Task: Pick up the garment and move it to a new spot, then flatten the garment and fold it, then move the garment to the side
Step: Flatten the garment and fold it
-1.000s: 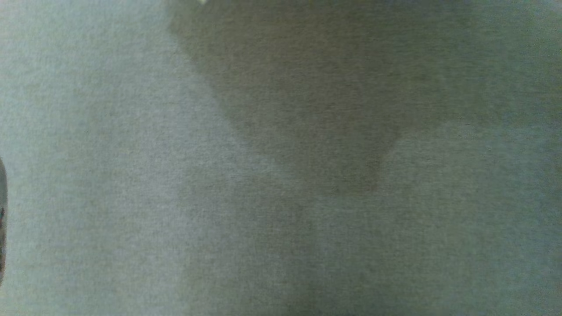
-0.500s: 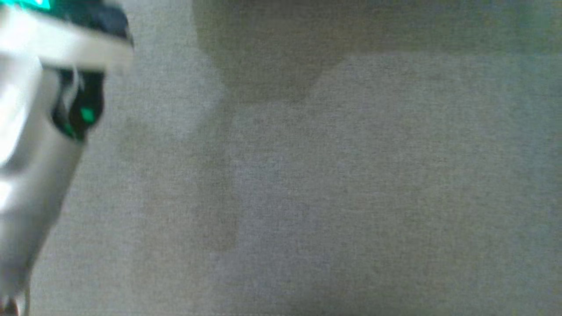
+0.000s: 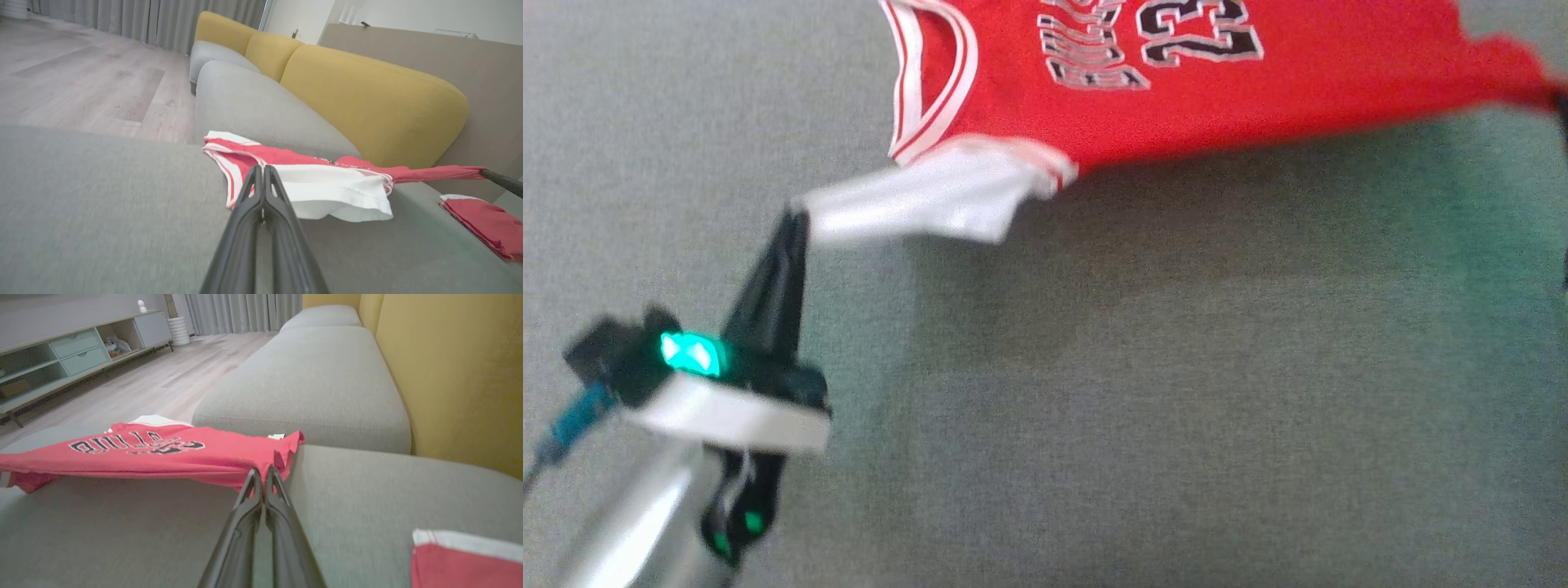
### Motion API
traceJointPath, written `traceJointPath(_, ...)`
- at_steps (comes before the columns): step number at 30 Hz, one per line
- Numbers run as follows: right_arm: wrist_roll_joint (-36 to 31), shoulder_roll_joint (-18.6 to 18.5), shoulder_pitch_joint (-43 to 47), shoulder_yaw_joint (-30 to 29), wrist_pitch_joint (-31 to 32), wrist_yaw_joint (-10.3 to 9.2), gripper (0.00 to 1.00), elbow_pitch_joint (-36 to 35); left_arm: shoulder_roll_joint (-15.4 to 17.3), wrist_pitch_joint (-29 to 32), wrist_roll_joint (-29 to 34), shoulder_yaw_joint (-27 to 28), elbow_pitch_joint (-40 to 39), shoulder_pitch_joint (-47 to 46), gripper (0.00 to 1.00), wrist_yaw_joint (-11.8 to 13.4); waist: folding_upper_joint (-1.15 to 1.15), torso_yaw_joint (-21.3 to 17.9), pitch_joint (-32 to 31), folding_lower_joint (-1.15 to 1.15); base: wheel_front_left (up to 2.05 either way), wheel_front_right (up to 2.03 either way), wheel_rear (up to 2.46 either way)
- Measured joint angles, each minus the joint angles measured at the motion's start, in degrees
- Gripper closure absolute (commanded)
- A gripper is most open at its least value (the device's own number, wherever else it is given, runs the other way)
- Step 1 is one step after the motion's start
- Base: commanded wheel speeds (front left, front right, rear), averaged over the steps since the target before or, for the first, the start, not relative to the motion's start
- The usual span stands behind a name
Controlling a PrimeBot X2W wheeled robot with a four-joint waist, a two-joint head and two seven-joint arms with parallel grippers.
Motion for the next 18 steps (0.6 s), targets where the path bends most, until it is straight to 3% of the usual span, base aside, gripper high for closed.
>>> traceJointPath(8,-0.04,0.89,14.26,-5.66,-0.52,0.0,1.0,-3.52,0.02,0.0,0.87,0.76,-3.5,14.65,1.0,2.65,0.0,-1.8,-3.88,0.01,0.0,0.0,0.0)
traceJointPath(18,-3.58,2.79,30.47,-15.16,-0.56,0.0,1.0,-8.91,0.87,0.05,0.34,1.41,-9.38,23.88,1.0,4.15,0.0,-2.31,-4.62,0.01,0.0,0.0,0.0)
